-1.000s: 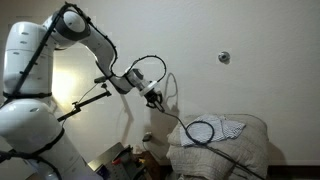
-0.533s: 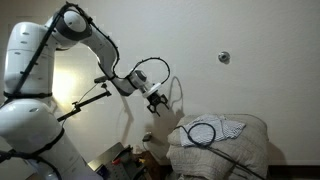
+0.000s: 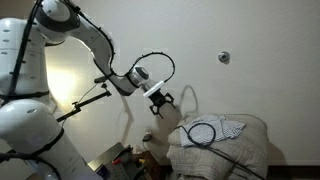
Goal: Pull on the cord on the folded blanket
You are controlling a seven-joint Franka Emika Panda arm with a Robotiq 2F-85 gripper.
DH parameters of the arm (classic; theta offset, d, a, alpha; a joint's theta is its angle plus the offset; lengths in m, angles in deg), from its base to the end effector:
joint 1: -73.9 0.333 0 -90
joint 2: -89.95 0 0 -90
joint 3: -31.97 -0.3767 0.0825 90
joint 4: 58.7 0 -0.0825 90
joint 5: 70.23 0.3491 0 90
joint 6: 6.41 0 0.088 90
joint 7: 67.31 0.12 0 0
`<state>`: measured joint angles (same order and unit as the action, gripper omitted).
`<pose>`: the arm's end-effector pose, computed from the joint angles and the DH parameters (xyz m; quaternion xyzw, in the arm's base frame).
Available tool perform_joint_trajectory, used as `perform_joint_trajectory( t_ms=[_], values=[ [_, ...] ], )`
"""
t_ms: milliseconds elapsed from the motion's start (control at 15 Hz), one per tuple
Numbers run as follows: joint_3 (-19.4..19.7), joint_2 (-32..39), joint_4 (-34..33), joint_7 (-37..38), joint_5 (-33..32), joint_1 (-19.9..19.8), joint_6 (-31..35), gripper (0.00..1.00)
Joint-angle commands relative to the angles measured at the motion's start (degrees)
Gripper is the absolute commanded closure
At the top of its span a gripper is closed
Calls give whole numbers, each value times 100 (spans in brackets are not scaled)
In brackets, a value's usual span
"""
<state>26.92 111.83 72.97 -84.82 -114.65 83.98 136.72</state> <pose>0.4943 0.1322 0.2430 0.7989 0.5674 -0.0825 0.1815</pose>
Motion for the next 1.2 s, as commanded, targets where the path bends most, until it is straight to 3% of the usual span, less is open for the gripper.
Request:
perform_joint_trajectory(
  t_ms=[0,200,333,733,867,1133],
  values=[
    [191,-369,374,129,-225,-195,-194,0],
    [308,-255,372,216,-384,-271,-463,0],
    [466,-185,297,814,-779,-92,-1058,0],
    [314,166,81,2126,-1595,66,-2857,0],
    [206,298,47,1945,-1571,-76,-2878,0],
    [166,311,263,1318,-1822,-607,-1228,0]
  ],
)
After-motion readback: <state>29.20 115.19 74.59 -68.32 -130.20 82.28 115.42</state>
